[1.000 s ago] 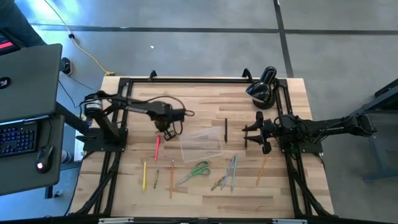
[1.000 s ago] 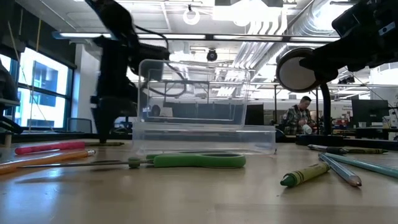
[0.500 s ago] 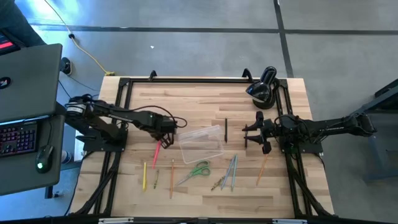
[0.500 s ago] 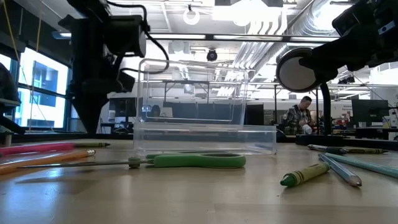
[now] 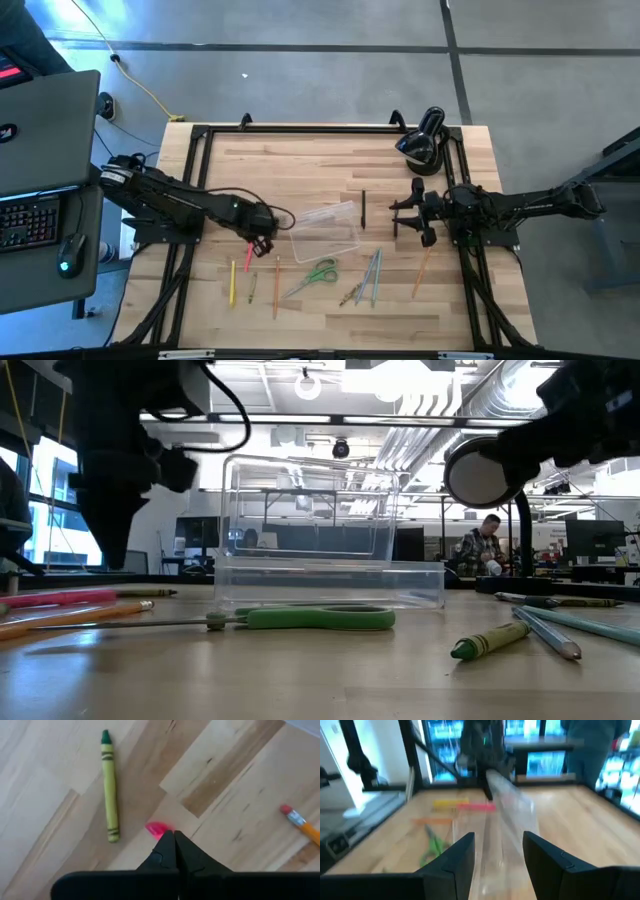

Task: Pick & place school supplies into a supply box
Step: Put the green crayon into the supply box

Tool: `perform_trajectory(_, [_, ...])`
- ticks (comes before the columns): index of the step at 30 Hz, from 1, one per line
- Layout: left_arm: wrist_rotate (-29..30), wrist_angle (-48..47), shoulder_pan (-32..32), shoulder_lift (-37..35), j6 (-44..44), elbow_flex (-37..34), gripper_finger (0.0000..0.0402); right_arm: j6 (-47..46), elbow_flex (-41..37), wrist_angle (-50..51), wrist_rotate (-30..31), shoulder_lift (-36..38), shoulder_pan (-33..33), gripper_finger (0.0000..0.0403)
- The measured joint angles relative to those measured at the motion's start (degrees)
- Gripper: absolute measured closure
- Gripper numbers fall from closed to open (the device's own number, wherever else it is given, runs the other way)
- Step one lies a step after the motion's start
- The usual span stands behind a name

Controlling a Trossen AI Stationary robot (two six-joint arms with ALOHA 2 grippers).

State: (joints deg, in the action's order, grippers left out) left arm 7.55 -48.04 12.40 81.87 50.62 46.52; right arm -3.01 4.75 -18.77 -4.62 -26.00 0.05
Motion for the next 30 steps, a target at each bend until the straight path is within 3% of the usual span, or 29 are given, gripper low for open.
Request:
perform_trajectory(6, [7.9,-11.1,6.1,-6.7,13.6,0.0,0.0361,0.4,0.1,-6.2,0.5,-0.8,0.0,0.0256])
perform_trajectory(9, [12.4,-10.2,10.4,-11.3,18.0,0.0,0.0352,-1.3,0.1,-6.5,4.7,-3.9,0.0,0.0256])
perform_trajectory(14, [19.8,-7.3,16.2,-13.8,20.6,0.1,0.0351,-2.8,0.1,-15.5,8.9,-13.7,0.0,0.0256])
perform_trajectory(19, [25.1,-6.9,17.3,-13.7,21.2,-0.5,0.0337,-1.0,4.4,-19.5,10.1,-24.6,0.0,0.0256])
perform_trajectory(26, [26.1,-2.3,17.3,-13.7,22.3,-8.2,0.0260,2.7,10.1,-17.1,6.7,-34.8,0.0,0.0256])
perform_trajectory(30, [33.1,5.2,17.2,-13.8,23.1,-15.8,0.0202,5.0,12.3,-17.5,7.7,-36.8,0.0,0.0256])
